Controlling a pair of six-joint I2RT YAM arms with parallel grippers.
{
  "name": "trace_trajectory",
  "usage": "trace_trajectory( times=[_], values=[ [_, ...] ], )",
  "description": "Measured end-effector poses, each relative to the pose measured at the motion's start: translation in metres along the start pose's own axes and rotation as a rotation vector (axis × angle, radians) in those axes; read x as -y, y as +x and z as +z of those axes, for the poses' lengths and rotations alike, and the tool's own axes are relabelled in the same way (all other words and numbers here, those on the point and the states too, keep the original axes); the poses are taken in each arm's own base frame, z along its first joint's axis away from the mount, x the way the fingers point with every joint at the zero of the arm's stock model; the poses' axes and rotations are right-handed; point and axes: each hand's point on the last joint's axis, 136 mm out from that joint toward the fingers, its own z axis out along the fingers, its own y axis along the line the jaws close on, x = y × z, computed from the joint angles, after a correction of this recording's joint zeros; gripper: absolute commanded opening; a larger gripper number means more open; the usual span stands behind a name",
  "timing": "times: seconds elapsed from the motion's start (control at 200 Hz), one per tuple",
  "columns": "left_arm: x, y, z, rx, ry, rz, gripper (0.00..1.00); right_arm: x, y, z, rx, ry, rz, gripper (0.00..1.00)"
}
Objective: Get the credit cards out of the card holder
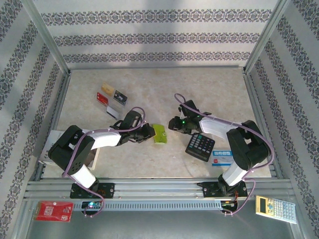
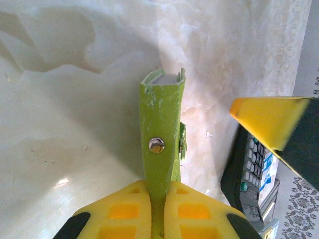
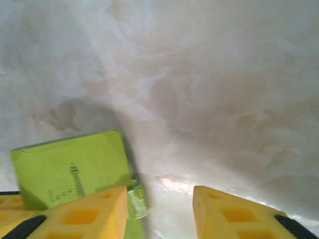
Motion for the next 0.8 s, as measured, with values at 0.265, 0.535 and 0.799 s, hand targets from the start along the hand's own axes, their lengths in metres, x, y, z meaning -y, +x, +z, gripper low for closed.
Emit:
trace_trajectory(
  times=[0.265, 0.535, 0.799],
  values=[
    [0.002, -0.001, -0.001, -0.004, -0.004, 0.014, 0.00, -0.035, 0.021, 0.014, -0.092, -0.060, -0.116, 0.42],
    [0.002, -0.001, -0.001, -0.006, -0.003, 0.014, 0.00, -0.032, 0.036, 0.027, -0.152, -0.019, -0.143, 0.28],
    [0.002, -0.001, -0.001, -0.006, -0.003, 0.014, 0.00, -0.025, 0.037, 0.030, -0.166, 0.039, -0.140, 0.26]
  ],
)
